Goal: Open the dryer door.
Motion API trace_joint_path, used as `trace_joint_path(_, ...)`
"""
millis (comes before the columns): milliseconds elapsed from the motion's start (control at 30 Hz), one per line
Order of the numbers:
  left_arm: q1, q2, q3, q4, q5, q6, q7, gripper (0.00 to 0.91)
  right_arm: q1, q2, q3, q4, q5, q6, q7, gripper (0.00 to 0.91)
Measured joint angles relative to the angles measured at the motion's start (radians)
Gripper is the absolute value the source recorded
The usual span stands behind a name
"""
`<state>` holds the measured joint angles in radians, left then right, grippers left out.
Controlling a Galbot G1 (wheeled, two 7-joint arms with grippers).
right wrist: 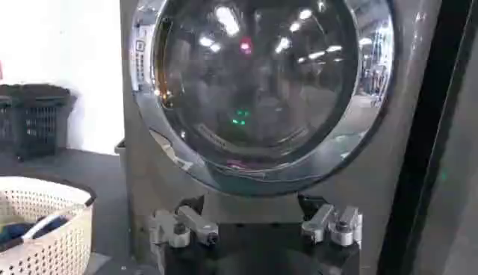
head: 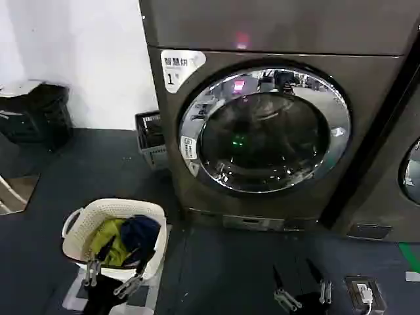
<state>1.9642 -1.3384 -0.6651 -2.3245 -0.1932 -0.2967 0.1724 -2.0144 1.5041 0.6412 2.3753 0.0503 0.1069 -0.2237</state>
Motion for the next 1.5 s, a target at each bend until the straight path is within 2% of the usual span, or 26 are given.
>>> trace_joint_path(200,-0.005,-0.01,0.023,-0.018,0.003,0.016,0.005,0.907,0.146,-0.105,0.048,-0.009,0.107,-0.074,-0.082,0.907)
trace_joint_path(400,-0.015,-0.023,0.047,-0.036,0.01,0.07,0.003,0.907,0.305,-0.236,0.046,-0.07,0.223,-0.128,-0.101,0.907)
trace_joint_path(633,-0.017,-0.032,0.044,-0.051,0.005,0.085,0.022,0.907,0.509,-0.384,0.0,-0.158,0.309,-0.166,-0.13,0.907)
trace_joint_path(867,-0.016,-0.041,0.051,-0.056,0.01,0.109,0.047,0.907,0.711,-0.492,-0.091,-0.269,0.343,-0.176,-0.165,0.907)
trace_joint_path(1100,-0.021,-0.045,0.053,-0.058,0.007,0.103,0.043,0.907,0.93,-0.515,-0.254,-0.395,0.384,-0.182,-0.206,0.907)
trace_joint_path(1500,-0.033,-0.047,0.029,-0.054,-0.02,0.07,0.022,0.907,1.278,-0.435,-0.514,-0.654,0.396,-0.184,-0.242,0.907)
